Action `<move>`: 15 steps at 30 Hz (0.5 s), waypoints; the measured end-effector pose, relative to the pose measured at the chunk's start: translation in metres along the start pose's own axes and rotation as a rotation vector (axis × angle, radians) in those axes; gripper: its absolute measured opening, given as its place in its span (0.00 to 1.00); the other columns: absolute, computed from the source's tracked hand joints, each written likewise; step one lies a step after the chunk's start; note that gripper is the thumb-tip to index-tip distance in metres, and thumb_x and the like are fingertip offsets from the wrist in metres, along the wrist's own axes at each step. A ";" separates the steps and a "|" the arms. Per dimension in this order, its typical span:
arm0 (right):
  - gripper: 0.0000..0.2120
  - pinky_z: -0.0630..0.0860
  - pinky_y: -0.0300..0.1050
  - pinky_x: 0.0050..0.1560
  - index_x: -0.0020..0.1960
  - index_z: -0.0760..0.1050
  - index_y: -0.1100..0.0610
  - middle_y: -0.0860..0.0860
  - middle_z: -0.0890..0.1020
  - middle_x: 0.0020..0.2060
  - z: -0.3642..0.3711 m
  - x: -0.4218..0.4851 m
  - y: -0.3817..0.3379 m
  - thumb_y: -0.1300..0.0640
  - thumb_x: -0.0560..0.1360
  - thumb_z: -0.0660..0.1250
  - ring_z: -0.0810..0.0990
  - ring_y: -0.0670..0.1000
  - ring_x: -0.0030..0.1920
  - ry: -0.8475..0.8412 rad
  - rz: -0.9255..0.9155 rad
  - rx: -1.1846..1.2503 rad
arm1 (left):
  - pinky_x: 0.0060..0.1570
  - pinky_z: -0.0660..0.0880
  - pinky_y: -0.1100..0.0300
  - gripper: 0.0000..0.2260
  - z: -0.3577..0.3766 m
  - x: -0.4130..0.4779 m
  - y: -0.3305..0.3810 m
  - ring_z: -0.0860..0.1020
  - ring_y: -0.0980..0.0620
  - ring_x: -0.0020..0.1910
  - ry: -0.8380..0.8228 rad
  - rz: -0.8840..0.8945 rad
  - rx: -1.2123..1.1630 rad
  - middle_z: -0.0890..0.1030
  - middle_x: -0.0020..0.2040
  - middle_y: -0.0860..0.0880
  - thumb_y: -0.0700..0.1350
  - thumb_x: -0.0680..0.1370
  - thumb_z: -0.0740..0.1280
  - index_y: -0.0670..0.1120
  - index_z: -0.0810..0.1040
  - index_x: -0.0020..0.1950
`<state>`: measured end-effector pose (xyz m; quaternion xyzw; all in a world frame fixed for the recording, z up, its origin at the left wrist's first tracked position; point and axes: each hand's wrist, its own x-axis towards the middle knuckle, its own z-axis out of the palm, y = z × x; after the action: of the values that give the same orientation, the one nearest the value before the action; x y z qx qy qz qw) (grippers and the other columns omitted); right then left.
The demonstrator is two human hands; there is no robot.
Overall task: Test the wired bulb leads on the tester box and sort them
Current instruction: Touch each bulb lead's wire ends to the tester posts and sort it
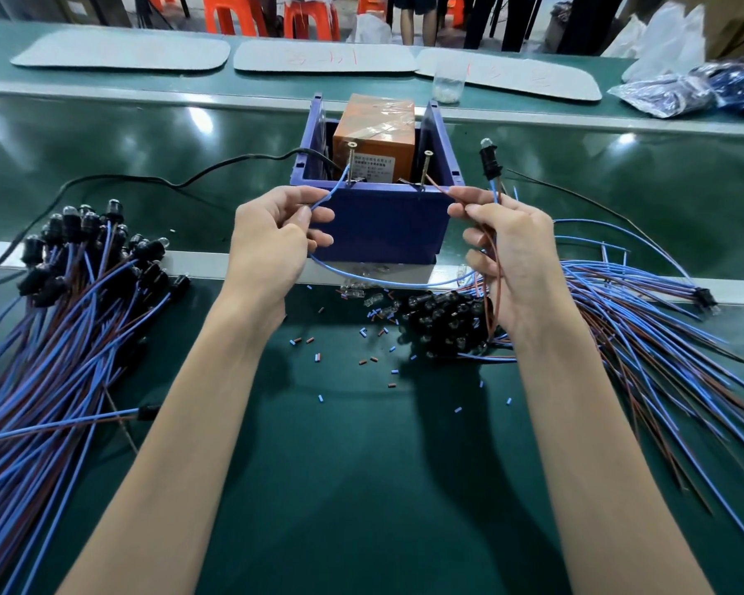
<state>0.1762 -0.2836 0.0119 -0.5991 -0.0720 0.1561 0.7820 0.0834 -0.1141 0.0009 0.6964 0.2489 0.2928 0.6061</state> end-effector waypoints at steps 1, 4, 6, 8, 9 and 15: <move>0.14 0.56 0.31 0.20 0.45 0.80 0.59 0.48 0.80 0.33 0.000 0.000 0.000 0.69 0.76 0.57 0.62 0.42 0.26 0.001 -0.001 0.001 | 0.31 0.70 0.72 0.15 0.000 0.000 0.000 0.74 0.63 0.26 -0.001 0.000 0.002 0.80 0.39 0.52 0.34 0.82 0.56 0.50 0.78 0.45; 0.14 0.56 0.31 0.20 0.45 0.80 0.59 0.48 0.79 0.32 0.000 0.001 0.000 0.69 0.76 0.56 0.62 0.42 0.27 0.003 0.001 0.004 | 0.31 0.70 0.73 0.15 -0.001 0.001 -0.001 0.74 0.63 0.26 -0.003 0.000 0.006 0.79 0.39 0.52 0.34 0.82 0.56 0.50 0.78 0.45; 0.14 0.56 0.31 0.19 0.45 0.80 0.60 0.48 0.79 0.32 0.000 0.001 0.001 0.69 0.76 0.56 0.62 0.42 0.27 0.003 0.002 0.005 | 0.31 0.70 0.73 0.16 -0.001 0.001 -0.001 0.74 0.63 0.26 -0.003 0.002 0.012 0.79 0.39 0.52 0.34 0.82 0.56 0.50 0.78 0.44; 0.14 0.56 0.31 0.19 0.45 0.80 0.60 0.48 0.78 0.31 0.000 0.002 0.000 0.69 0.76 0.56 0.62 0.42 0.27 0.004 0.004 0.009 | 0.31 0.70 0.73 0.16 -0.002 0.001 -0.001 0.73 0.63 0.25 -0.004 0.002 0.014 0.79 0.38 0.52 0.34 0.81 0.56 0.50 0.78 0.44; 0.14 0.56 0.32 0.19 0.45 0.80 0.60 0.48 0.78 0.31 0.000 0.002 0.000 0.69 0.76 0.56 0.62 0.43 0.27 0.005 0.004 0.010 | 0.31 0.70 0.73 0.16 -0.002 0.002 -0.001 0.73 0.63 0.25 -0.005 0.002 0.015 0.79 0.38 0.52 0.34 0.81 0.56 0.50 0.78 0.44; 0.14 0.57 0.32 0.20 0.44 0.80 0.60 0.47 0.78 0.30 0.000 0.001 0.001 0.69 0.76 0.56 0.63 0.42 0.27 0.010 0.003 0.016 | 0.32 0.69 0.72 0.17 -0.004 0.001 -0.002 0.73 0.63 0.26 -0.035 0.010 0.024 0.78 0.38 0.52 0.33 0.81 0.56 0.50 0.77 0.44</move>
<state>0.1774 -0.2829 0.0109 -0.5939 -0.0660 0.1551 0.7867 0.0815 -0.1101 -0.0005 0.7101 0.2380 0.2806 0.6004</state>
